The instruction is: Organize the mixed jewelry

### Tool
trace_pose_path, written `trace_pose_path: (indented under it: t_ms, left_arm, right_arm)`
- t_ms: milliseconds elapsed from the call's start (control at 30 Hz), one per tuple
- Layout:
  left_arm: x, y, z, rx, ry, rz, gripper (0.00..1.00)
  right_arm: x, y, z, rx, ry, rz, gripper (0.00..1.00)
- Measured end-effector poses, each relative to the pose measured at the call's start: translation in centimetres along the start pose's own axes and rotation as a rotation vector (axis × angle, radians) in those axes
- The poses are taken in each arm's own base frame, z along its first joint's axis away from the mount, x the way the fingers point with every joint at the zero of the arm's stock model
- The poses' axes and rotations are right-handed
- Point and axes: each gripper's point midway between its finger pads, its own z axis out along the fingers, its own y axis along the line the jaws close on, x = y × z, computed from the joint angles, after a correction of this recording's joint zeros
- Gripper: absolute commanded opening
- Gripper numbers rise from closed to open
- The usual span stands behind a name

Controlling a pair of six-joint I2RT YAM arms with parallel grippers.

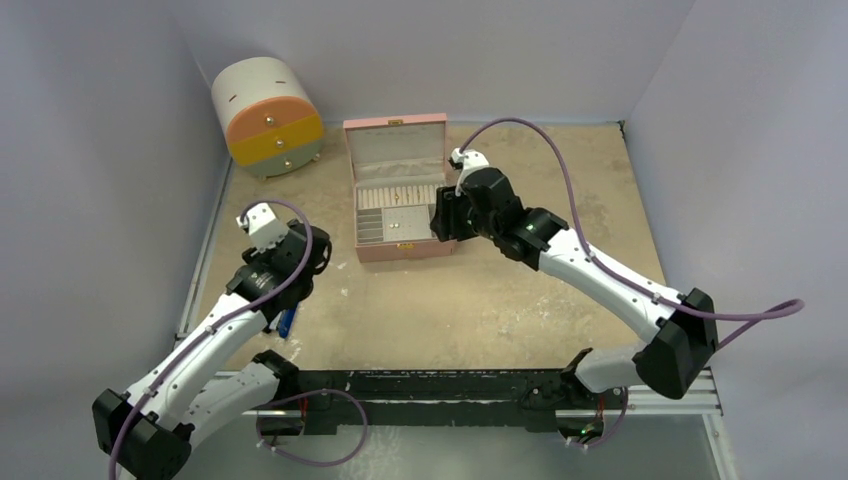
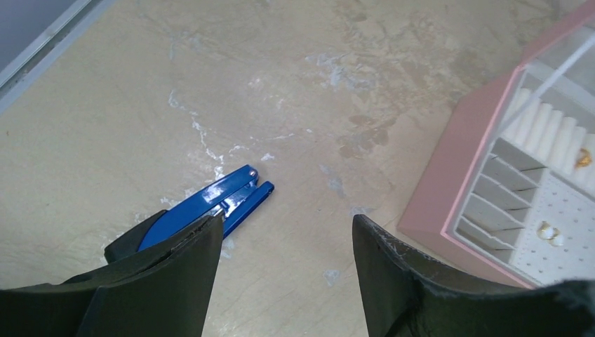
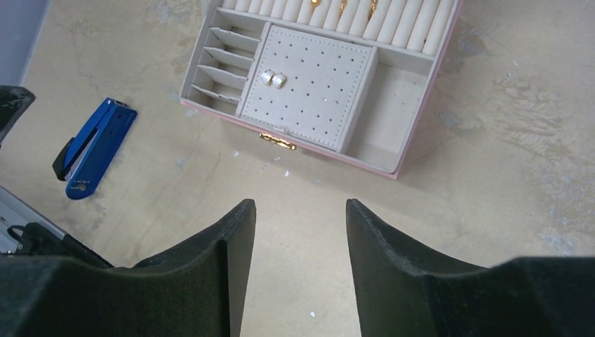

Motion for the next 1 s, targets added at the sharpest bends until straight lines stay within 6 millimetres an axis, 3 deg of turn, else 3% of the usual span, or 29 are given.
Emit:
trace_pose_path:
  t_ms: [200, 367, 567, 767, 1000]
  left_arm:
    - [2.6, 1.3, 1.6, -0.068, 0.029, 0.013, 0.68]
    - [3.9, 0.7, 2.2, -0.056, 0.060, 0.000, 0.67]
    - [4.8, -1.0, 2.6, -0.003, 0.106, -0.013, 0.65]
    - [5.6, -1.7, 2.6, 0.020, 0.147, 0.022, 0.65]
    - [2.5, -3.8, 1.4, 0.088, 0.111, 0.031, 0.65]
  right_arm:
    - [0.3, -0.2, -1.8, -0.019, -0.015, -0.005, 0.63]
    - [1.7, -1.1, -2.5, -0.004, -0.010, -0.005, 0.71]
    - [4.0, -5.5, -1.9, 0.119, 0.024, -0.005, 0.73]
    - [3.5, -9.9, -0.4, 0.233, 0.020, -0.003, 0.73]
    - [1.9, -16.3, 2.7, 0.346, 0.039, 0.100, 0.71]
